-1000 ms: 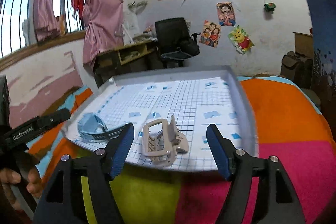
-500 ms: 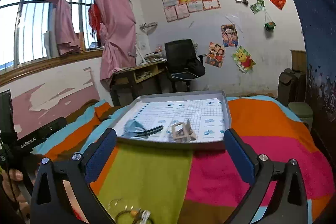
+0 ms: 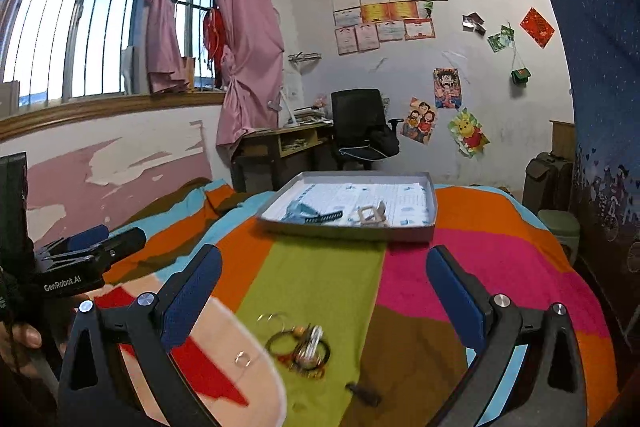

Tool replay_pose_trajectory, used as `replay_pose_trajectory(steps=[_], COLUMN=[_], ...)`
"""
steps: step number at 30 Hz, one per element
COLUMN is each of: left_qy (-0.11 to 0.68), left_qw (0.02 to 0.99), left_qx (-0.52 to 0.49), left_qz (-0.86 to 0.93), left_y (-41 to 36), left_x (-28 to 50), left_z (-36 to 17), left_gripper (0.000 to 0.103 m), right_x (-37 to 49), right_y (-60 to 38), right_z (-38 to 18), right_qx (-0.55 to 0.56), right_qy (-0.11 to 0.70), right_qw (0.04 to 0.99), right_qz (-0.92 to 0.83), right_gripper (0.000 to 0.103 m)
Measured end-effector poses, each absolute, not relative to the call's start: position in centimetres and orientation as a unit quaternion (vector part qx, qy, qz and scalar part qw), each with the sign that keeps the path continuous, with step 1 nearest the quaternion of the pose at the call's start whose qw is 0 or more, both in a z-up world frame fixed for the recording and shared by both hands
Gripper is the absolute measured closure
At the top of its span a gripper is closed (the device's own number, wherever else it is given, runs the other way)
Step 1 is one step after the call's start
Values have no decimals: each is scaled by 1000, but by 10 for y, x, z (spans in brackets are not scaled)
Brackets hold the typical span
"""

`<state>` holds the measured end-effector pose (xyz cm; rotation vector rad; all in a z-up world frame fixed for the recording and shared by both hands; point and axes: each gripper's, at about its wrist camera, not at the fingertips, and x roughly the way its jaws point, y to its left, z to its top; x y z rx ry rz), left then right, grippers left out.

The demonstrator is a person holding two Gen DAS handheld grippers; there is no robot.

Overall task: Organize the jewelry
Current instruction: 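Withdraw both tools from the tray back toward the remaining jewelry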

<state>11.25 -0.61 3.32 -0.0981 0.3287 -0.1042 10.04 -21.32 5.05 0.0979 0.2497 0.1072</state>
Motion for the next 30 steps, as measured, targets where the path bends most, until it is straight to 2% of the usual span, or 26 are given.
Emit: replay_pose_trajectory(steps=[14,30], left_qy=[163,205], left_qw=[984,978], left_qx=[-69,-38], left_qz=[-39,-20], left_y=[6,1], left_x=[53,73], left_z=[-1,-19], left_gripper=[0,0], right_x=[50,59], right_y=[-208,-199], right_z=[13,-13], right_qx=[62,54], right_qy=[169,216], right_qw=[983,975], right_qz=[19,4], right_gripper=[2,3])
